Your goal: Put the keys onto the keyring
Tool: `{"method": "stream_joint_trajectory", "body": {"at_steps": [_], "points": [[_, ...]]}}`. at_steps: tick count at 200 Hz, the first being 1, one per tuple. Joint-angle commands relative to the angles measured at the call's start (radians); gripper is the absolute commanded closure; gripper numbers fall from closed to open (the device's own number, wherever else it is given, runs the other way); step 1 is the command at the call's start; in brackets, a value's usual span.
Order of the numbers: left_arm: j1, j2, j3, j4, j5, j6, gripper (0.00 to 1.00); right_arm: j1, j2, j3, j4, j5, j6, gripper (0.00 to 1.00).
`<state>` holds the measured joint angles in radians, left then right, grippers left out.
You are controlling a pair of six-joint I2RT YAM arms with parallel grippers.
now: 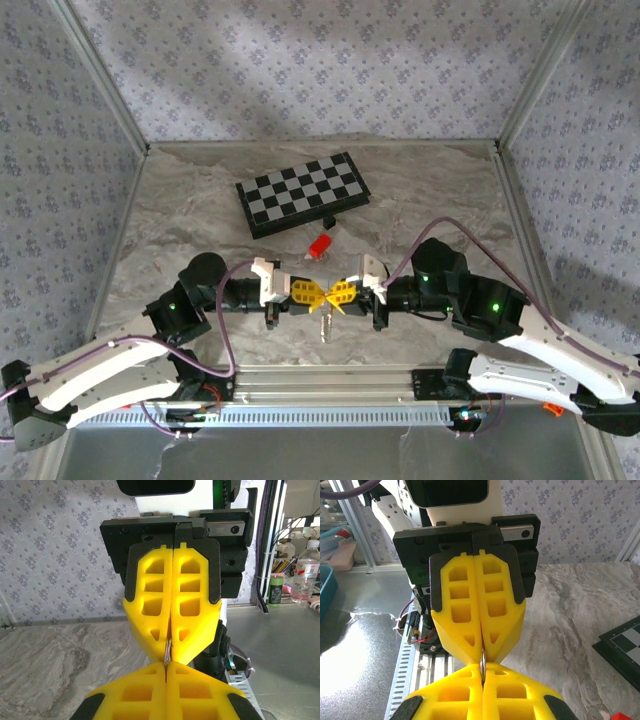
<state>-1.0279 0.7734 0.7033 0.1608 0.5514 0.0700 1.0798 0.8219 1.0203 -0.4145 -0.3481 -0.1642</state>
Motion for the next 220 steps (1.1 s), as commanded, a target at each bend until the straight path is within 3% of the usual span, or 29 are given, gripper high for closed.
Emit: {"method": "stream_joint_trajectory", "body": {"at_steps": [1, 15, 49, 62, 80, 100, 114, 137, 160, 180, 220], "points": [[-0.006, -0.02, 0.022, 0.0, -0.053, 0.039, 0.97, -0.001, 0.03, 0.057, -0.088, 0.067, -0.013, 1.0], [-0.009, -0.01, 0.041, -0.083, -0.105, 0.084, 0.87, 0.002, 0.061, 0.094, -0.154, 0.078, -0.037, 1.0], [-0.01, 0.028, 0.074, -0.165, -0.137, 0.124, 0.86, 0.004, 0.144, 0.164, -0.285, 0.042, -0.08, 1.0], [-0.01, 0.038, 0.075, -0.166, -0.137, 0.125, 0.89, 0.008, 0.18, 0.213, -0.324, 0.026, -0.097, 1.0], [-0.011, 0.043, 0.074, -0.158, -0.125, 0.121, 1.0, 0.015, 0.225, 0.244, -0.365, 0.024, -0.12, 1.0], [-0.011, 0.034, 0.064, -0.13, -0.108, 0.104, 1.0, 0.017, 0.234, 0.252, -0.371, 0.025, -0.129, 1.0], [-0.011, 0.018, 0.056, -0.109, -0.094, 0.091, 1.0, 0.017, 0.215, 0.238, -0.344, 0.026, -0.125, 1.0], [-0.011, -0.002, 0.051, -0.076, -0.052, 0.074, 1.0, 0.016, 0.131, 0.163, -0.237, 0.017, -0.101, 0.82], [-0.011, 0.001, 0.061, -0.046, 0.005, 0.058, 1.0, 0.008, 0.027, 0.039, -0.062, -0.055, -0.024, 0.75], [-0.011, 0.009, 0.061, -0.005, 0.06, 0.041, 1.0, -0.011, -0.026, -0.021, 0.034, -0.087, 0.015, 0.74], [-0.012, 0.028, 0.042, 0.111, 0.125, -0.003, 1.0, -0.025, -0.036, -0.032, 0.06, -0.092, 0.028, 0.81]]}}
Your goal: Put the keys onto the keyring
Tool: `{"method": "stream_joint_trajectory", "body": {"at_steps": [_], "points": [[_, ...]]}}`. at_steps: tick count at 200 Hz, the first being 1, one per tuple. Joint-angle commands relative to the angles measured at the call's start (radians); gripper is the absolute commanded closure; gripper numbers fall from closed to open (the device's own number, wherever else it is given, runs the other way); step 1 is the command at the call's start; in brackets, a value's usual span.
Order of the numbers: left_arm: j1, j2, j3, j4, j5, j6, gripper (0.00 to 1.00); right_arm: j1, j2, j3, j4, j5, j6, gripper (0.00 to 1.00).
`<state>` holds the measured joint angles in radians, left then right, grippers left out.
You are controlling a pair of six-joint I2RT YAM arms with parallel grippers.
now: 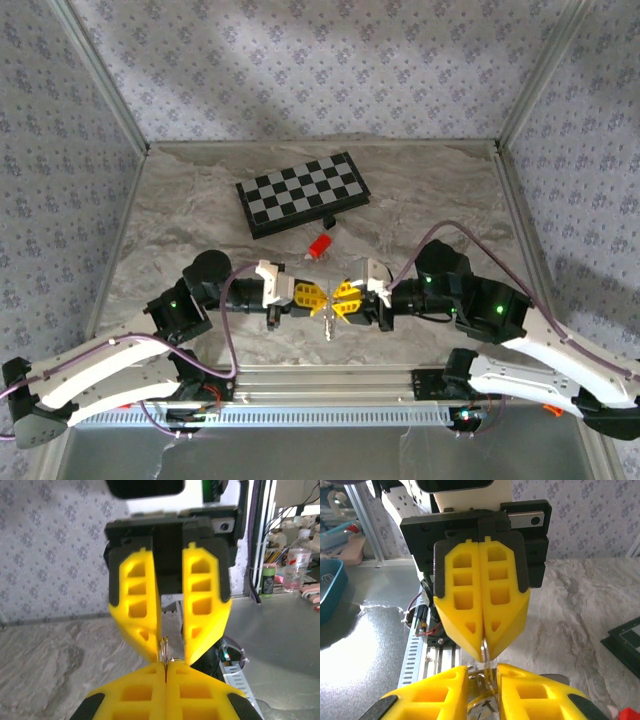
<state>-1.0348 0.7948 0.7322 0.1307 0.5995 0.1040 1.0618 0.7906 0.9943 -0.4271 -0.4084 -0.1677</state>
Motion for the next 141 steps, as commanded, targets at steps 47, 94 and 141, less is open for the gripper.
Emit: {"method": "stream_joint_trajectory", "body": {"at_steps": [47, 94, 141], "points": [[-0.005, 0.013, 0.008, 0.184, 0.082, -0.054, 1.0, -0.01, -0.01, -0.004, 0.077, 0.008, 0.024, 1.0], [-0.007, 0.001, 0.052, -0.063, -0.128, 0.056, 0.84, -0.003, 0.054, 0.089, -0.099, 0.111, -0.029, 1.0], [-0.008, 0.038, 0.092, -0.197, -0.265, 0.121, 0.83, 0.049, 0.198, 0.246, -0.341, 0.218, -0.12, 1.0]]}}
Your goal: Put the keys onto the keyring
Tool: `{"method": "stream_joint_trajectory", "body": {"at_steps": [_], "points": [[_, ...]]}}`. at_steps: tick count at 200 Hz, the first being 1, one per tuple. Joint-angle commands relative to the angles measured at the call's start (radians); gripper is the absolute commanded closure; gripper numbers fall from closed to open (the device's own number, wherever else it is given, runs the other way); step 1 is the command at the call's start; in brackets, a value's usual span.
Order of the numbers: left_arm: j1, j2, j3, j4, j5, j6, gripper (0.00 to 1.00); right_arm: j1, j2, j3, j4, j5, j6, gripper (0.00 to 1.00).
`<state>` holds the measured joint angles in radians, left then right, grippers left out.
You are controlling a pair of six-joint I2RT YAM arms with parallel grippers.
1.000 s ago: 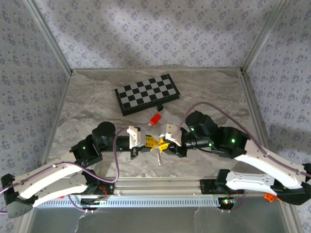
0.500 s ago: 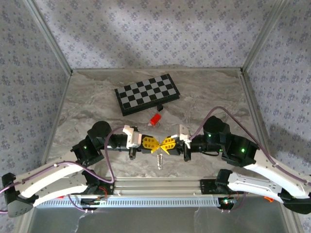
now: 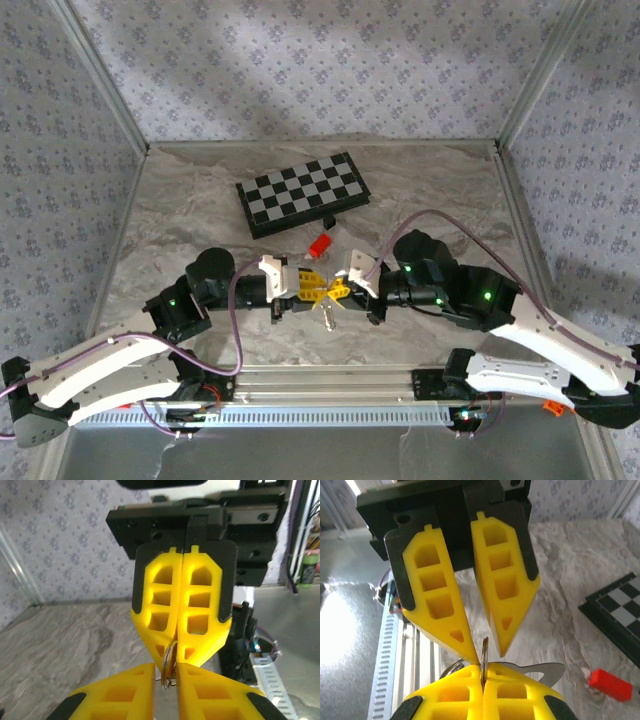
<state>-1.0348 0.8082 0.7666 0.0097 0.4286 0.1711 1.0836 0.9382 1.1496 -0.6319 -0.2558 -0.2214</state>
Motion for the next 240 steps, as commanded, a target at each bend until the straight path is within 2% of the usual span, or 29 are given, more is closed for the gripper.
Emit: {"method": "stream_joint_trajectory", "body": {"at_steps": [1, 15, 37, 46, 77, 101, 116, 156, 204, 240], "points": [[-0.008, 0.027, 0.059, -0.077, -0.096, 0.054, 0.83, 0.028, 0.052, 0.093, -0.14, 0.066, -0.067, 1.0], [-0.008, 0.046, 0.066, -0.088, -0.097, 0.057, 0.92, 0.036, 0.088, 0.121, -0.183, 0.075, -0.081, 1.0], [-0.008, 0.05, 0.061, -0.073, -0.074, 0.05, 0.94, 0.042, 0.12, 0.145, -0.216, 0.082, -0.09, 1.0], [-0.008, 0.045, 0.056, -0.065, -0.067, 0.047, 1.0, 0.042, 0.12, 0.145, -0.212, 0.083, -0.09, 1.0], [-0.008, -0.002, 0.019, 0.037, -0.015, -0.005, 1.0, 0.041, 0.068, 0.104, -0.148, 0.079, -0.05, 0.99], [-0.008, -0.018, 0.001, 0.128, 0.034, -0.043, 1.0, 0.035, -0.01, 0.005, -0.01, 0.044, -0.021, 0.82], [-0.007, -0.024, -0.005, 0.165, 0.056, -0.05, 1.0, 0.026, -0.067, -0.065, 0.125, 0.0, 0.024, 0.75], [-0.002, -0.022, -0.024, 0.292, 0.127, -0.106, 1.0, 0.013, -0.137, -0.132, 0.222, -0.019, 0.039, 0.77], [-0.001, -0.02, -0.03, 0.325, 0.162, -0.124, 1.0, 0.009, -0.185, -0.155, 0.26, -0.014, 0.052, 0.75], [-0.002, -0.025, -0.035, 0.317, 0.174, -0.124, 1.0, 0.009, -0.208, -0.153, 0.262, -0.011, 0.055, 0.7]]}}
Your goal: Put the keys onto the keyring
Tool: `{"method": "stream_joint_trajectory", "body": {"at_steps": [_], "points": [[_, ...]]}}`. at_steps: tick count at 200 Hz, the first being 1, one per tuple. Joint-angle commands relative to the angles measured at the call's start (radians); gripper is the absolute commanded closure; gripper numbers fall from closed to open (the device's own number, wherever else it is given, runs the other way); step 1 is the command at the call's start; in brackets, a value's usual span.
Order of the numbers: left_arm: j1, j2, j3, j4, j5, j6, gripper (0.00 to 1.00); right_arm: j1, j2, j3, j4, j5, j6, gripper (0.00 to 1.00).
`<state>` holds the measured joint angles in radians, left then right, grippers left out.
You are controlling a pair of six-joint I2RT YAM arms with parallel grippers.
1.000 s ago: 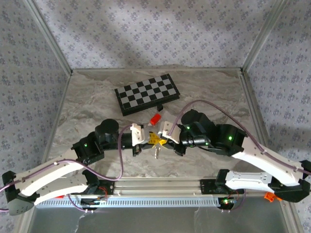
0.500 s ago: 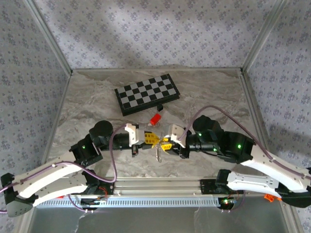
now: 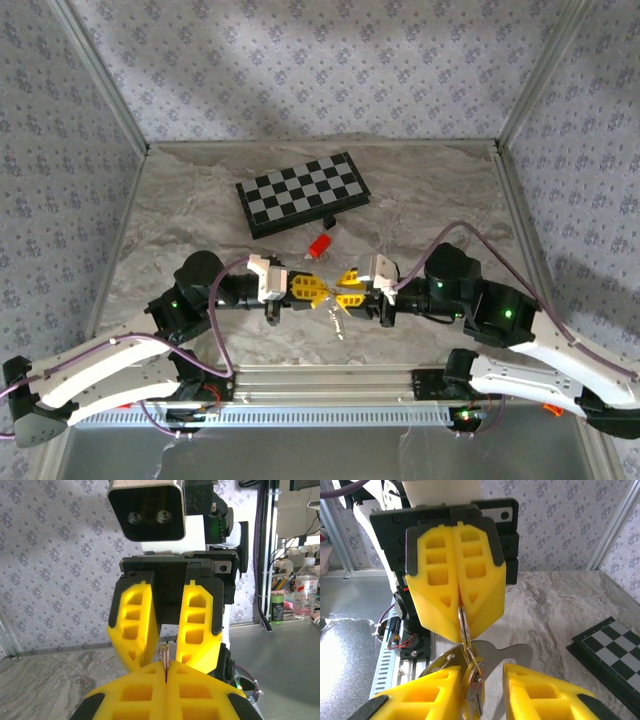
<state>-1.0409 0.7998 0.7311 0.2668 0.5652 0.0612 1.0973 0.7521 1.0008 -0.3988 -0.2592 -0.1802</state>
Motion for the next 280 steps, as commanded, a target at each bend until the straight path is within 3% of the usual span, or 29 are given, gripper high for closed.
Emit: {"method": "stream_joint_trajectory", "body": {"at_steps": [1, 19, 58, 131, 231, 280], "points": [[0.004, -0.017, 0.001, 0.061, 0.038, -0.014, 1.0, -0.005, -0.024, -0.004, 0.028, -0.008, 0.013, 0.69], [0.004, -0.019, -0.001, 0.062, 0.047, -0.015, 1.0, -0.005, -0.036, -0.007, 0.029, -0.011, 0.009, 0.7], [0.004, -0.019, 0.0, 0.062, 0.057, -0.016, 1.0, -0.01, -0.02, 0.001, 0.018, -0.025, -0.001, 0.85], [0.004, -0.017, 0.002, 0.062, 0.062, -0.014, 1.0, -0.017, 0.002, 0.001, -0.001, -0.049, -0.005, 1.0], [0.004, -0.02, -0.001, 0.072, 0.08, -0.022, 1.0, -0.021, 0.028, 0.013, -0.01, -0.049, -0.004, 1.0], [0.004, -0.032, 0.0, 0.07, 0.082, -0.021, 1.0, -0.021, -0.035, -0.031, 0.022, -0.036, 0.021, 0.76]]}}
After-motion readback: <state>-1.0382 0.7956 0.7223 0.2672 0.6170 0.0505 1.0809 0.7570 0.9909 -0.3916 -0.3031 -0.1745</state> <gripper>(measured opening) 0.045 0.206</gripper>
